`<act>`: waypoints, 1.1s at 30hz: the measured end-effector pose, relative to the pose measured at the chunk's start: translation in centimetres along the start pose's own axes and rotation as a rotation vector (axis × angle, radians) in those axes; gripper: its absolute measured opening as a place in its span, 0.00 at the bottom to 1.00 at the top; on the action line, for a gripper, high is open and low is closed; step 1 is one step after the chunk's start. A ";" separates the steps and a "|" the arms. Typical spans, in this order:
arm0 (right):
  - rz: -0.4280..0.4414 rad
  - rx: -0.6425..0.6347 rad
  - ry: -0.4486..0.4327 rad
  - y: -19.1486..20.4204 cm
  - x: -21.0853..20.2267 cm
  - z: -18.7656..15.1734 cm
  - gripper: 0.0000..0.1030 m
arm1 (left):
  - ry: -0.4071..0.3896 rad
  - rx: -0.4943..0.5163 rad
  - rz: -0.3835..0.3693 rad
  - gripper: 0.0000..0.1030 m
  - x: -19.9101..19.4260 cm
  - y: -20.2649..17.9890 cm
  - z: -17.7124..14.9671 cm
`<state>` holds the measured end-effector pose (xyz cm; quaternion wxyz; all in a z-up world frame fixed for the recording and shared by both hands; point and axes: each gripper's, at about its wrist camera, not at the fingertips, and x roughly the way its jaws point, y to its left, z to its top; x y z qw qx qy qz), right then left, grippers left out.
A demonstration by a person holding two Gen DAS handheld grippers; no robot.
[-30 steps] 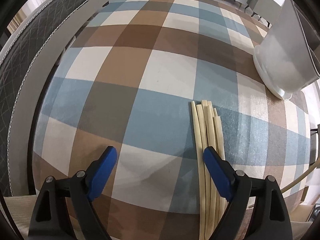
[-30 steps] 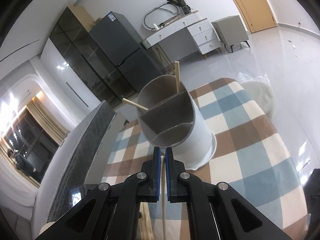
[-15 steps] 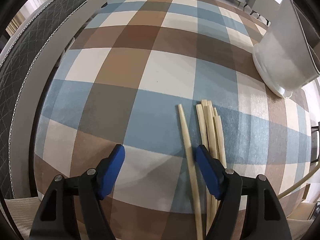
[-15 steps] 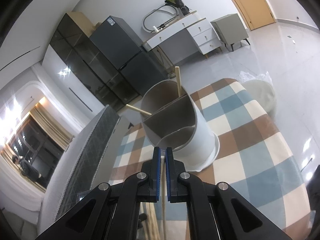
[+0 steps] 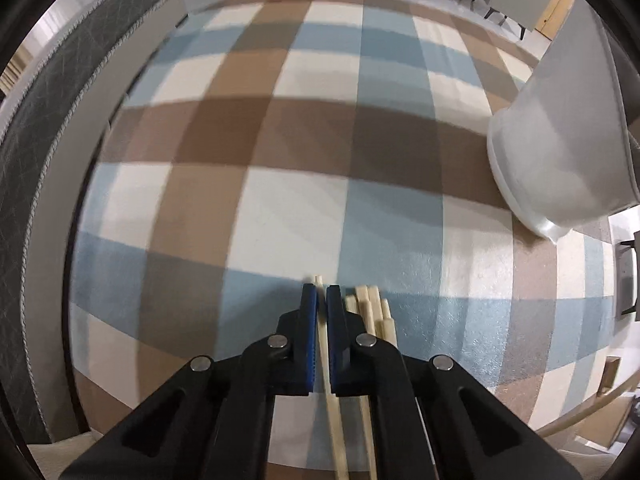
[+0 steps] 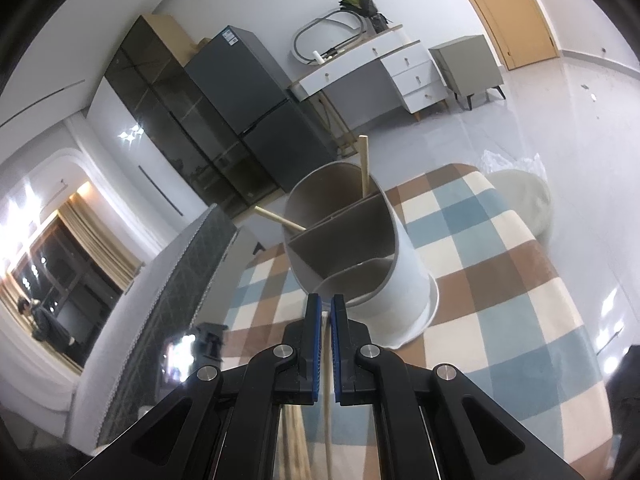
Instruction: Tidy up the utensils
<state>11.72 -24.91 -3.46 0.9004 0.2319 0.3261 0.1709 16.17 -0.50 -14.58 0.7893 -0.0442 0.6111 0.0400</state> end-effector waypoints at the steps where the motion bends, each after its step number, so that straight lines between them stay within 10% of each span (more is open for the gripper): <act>1: -0.003 -0.005 0.005 0.1 0.1 -0.1 0.04 | -0.027 0.005 -0.018 0.00 -0.7 0.1 -0.1; 13: -0.026 -0.207 -0.045 3.9 -2.7 -2.7 0.04 | -0.430 0.003 -0.164 0.00 -11.4 2.0 -4.7; 33: -0.089 -0.306 -0.111 7.4 -7.3 -4.7 0.04 | -0.379 0.126 -0.203 0.00 -14.3 1.5 -5.8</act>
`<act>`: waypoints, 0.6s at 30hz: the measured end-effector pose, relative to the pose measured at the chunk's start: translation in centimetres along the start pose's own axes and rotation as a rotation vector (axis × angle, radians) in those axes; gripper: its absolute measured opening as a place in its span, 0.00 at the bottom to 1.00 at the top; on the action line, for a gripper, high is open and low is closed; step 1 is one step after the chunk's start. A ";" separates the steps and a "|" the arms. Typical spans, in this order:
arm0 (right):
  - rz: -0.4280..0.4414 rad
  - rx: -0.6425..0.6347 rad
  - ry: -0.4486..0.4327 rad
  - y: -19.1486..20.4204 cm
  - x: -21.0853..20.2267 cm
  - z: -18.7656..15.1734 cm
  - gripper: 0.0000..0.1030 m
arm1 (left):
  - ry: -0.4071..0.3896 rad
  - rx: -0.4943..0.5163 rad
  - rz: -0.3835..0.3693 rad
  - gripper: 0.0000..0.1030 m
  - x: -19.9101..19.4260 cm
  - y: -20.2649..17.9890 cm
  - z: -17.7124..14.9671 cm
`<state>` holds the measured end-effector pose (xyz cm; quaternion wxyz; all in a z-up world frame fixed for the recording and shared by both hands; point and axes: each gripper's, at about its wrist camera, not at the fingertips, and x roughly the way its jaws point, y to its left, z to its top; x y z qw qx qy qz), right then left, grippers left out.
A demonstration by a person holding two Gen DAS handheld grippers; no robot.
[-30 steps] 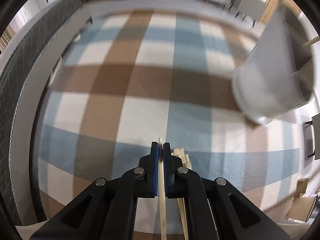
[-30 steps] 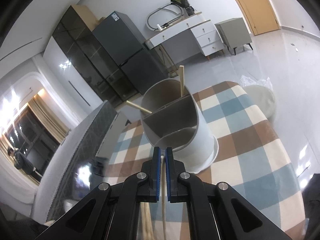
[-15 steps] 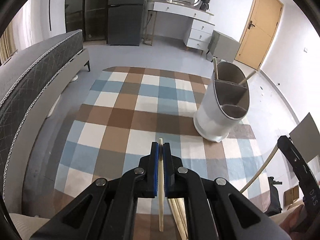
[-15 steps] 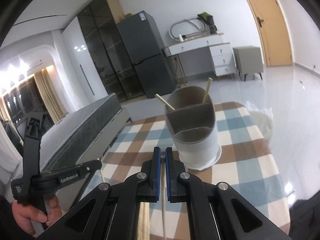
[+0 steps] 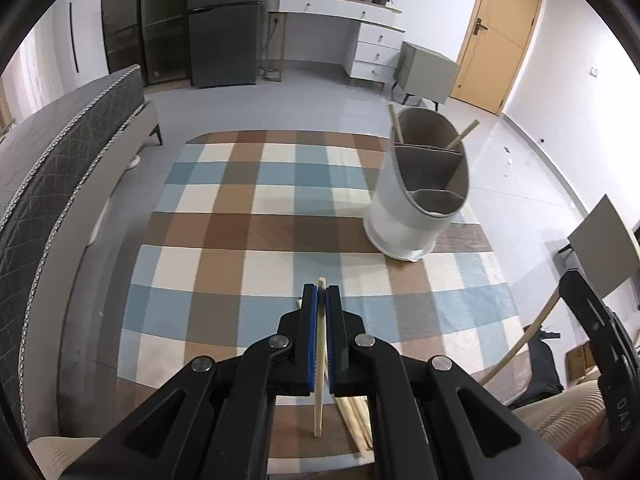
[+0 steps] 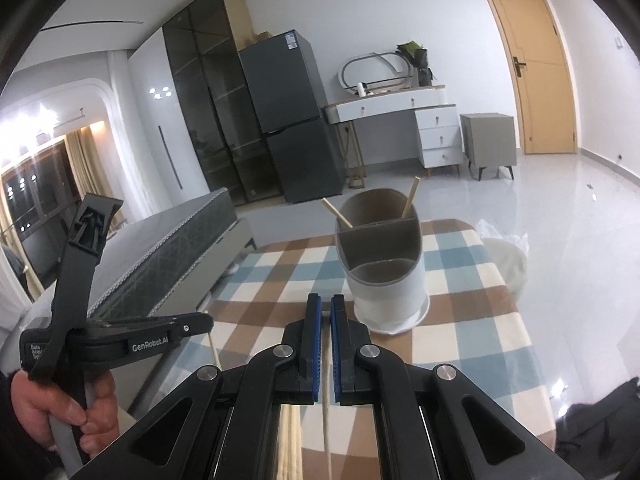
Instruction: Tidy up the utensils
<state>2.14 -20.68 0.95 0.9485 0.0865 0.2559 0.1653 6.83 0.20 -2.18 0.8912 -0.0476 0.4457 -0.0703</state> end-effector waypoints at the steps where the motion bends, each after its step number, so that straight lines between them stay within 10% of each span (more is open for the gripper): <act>1: -0.001 -0.001 -0.002 0.0 -0.1 0.0 0.04 | -0.001 0.006 -0.003 0.00 -0.1 -0.2 0.1; 18: -0.016 0.006 -0.084 -2.0 -0.2 5.3 0.04 | -0.030 0.090 -0.108 0.00 -2.5 -3.5 4.6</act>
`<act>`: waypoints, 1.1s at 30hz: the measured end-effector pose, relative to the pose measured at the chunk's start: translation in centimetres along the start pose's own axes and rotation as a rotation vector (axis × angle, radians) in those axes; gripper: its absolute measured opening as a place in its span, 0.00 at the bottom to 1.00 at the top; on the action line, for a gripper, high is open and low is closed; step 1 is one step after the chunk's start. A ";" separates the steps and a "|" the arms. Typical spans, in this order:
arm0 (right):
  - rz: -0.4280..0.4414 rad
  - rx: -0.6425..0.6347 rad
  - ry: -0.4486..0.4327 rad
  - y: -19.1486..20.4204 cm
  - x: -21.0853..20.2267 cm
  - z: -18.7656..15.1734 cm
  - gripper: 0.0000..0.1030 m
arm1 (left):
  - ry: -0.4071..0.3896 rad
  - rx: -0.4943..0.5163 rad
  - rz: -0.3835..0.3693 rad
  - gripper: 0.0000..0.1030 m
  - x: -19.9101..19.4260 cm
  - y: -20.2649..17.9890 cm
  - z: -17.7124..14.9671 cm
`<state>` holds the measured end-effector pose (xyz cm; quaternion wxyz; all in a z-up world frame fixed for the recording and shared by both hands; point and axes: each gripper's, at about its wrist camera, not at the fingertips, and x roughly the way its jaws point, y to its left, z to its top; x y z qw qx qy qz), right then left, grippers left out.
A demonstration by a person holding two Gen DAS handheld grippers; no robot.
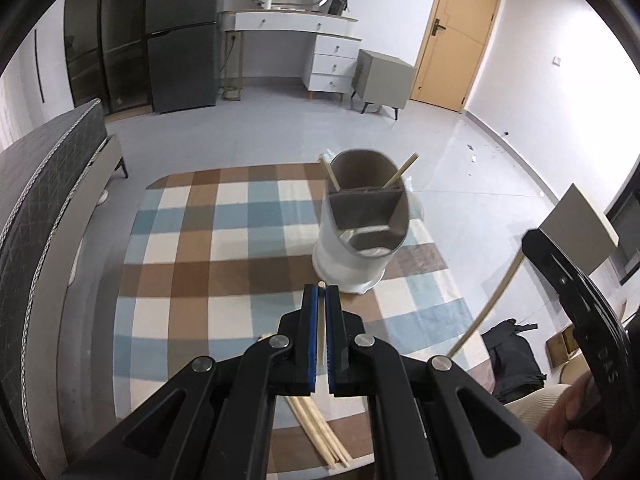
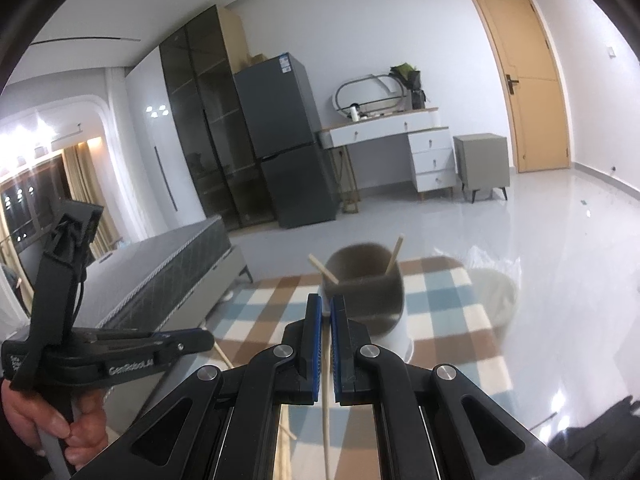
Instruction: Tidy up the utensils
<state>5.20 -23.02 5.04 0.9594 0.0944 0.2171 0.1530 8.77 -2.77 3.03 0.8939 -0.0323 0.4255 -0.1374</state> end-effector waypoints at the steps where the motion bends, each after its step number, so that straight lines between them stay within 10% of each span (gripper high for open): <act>1: -0.002 -0.006 -0.006 -0.1 0.2 0.5 0.04 | -0.002 0.000 -0.008 0.00 -0.1 -0.1 0.4; 23: 0.038 -0.099 -0.204 -0.8 6.9 13.5 0.04 | -0.154 -0.017 -0.175 0.00 -2.5 -1.4 14.3; 33: 0.039 -0.110 -0.203 -1.8 10.7 13.2 0.04 | -0.132 0.015 -0.128 0.00 2.5 -0.9 16.7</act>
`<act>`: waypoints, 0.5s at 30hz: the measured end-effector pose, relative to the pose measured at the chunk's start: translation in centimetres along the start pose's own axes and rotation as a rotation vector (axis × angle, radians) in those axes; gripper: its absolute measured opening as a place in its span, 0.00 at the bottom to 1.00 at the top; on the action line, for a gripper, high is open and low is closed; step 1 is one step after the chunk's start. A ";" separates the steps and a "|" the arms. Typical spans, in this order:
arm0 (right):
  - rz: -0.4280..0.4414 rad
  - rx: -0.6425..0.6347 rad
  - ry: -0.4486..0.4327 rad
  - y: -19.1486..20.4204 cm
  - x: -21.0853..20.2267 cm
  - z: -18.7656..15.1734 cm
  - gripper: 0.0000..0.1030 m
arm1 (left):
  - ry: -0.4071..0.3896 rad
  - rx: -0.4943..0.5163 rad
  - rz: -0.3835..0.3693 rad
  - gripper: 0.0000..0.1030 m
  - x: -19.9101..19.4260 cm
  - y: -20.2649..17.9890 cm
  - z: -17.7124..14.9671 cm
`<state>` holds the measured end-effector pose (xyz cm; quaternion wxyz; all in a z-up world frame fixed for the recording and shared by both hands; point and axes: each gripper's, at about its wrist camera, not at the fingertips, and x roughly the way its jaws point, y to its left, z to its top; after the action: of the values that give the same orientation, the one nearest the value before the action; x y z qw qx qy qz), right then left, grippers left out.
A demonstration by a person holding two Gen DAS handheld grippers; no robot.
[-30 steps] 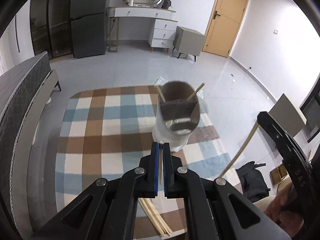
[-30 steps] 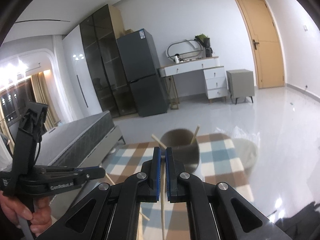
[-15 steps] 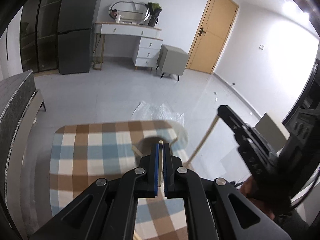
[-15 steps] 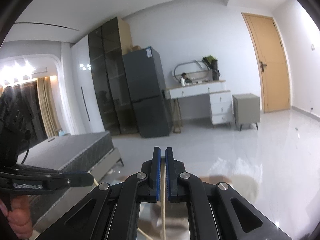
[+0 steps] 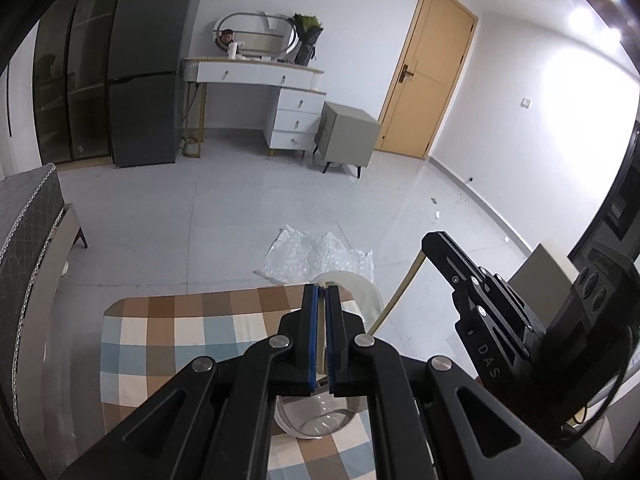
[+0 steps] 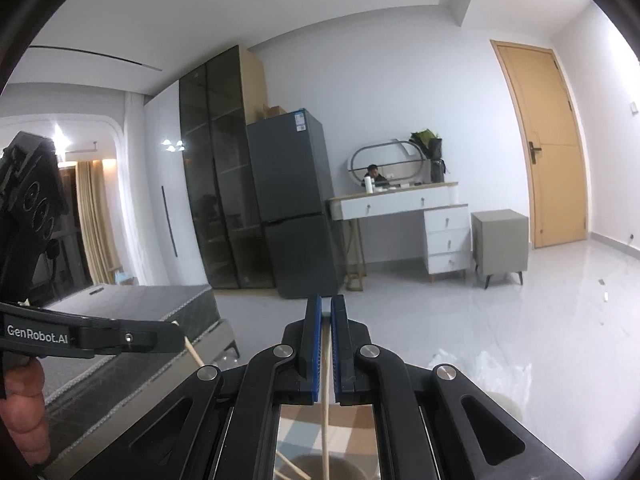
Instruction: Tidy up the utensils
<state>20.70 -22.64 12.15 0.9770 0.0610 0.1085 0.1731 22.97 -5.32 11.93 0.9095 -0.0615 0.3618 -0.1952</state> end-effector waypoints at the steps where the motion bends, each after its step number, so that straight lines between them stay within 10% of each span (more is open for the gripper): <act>1: -0.001 -0.002 0.006 -0.1 0.4 -0.3 0.04 | 0.007 0.001 0.002 0.00 0.5 0.1 -0.1; 15: 0.010 0.020 0.095 -2.0 3.5 -4.2 0.04 | 0.141 0.024 0.015 0.00 5.4 0.3 -2.0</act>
<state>23.56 -22.94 7.12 0.9692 0.0628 0.1564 0.1798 25.28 -7.19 6.97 0.8839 -0.0342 0.4228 -0.1967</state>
